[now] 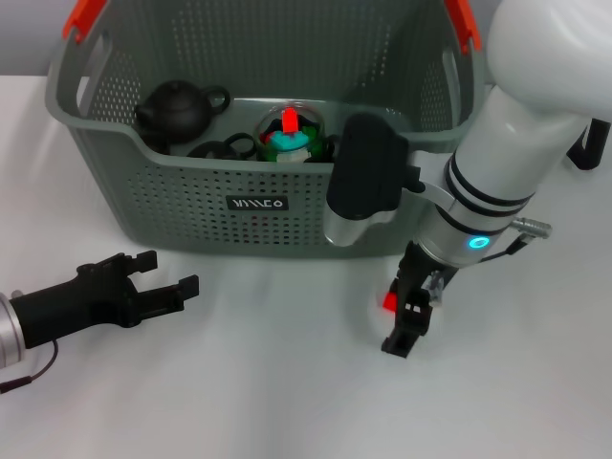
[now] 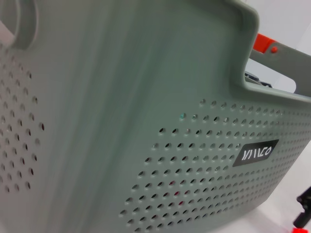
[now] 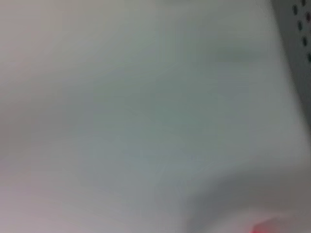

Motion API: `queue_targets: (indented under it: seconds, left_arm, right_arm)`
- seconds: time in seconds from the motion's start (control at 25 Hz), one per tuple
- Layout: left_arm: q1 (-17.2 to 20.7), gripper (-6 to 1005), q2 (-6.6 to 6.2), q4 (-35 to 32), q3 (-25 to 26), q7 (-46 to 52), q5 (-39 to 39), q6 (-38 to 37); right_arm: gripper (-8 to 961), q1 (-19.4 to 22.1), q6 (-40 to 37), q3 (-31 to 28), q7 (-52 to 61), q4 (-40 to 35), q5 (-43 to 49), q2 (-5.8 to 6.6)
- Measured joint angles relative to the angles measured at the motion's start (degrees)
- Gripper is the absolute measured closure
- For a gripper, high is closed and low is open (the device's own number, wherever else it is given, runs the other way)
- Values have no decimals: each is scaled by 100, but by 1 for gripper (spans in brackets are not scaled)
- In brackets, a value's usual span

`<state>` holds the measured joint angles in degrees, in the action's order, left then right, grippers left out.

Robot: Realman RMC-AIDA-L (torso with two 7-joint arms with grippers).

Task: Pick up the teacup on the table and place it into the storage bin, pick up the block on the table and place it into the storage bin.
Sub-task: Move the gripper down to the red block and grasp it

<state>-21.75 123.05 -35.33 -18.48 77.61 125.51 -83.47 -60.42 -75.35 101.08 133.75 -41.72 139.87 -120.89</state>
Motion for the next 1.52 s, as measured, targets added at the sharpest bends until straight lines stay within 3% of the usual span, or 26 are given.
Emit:
queue_targets:
  seconds: [0.4,0.76,1.52]
  left_arm:
    - [5,80,0,0,3,0,0,12]
    - [10,81,8,0,-26,0,0,78]
    - [14,81,17,70,-33,-28,45,158]
  right_arm:
    - [98,124,-1087,-382,-324,-442,-418,54]
    - [99,176,-624,-291,-82,-437,-40,8]
    - [102,151,-379,-224,-78,21,-452,-5]
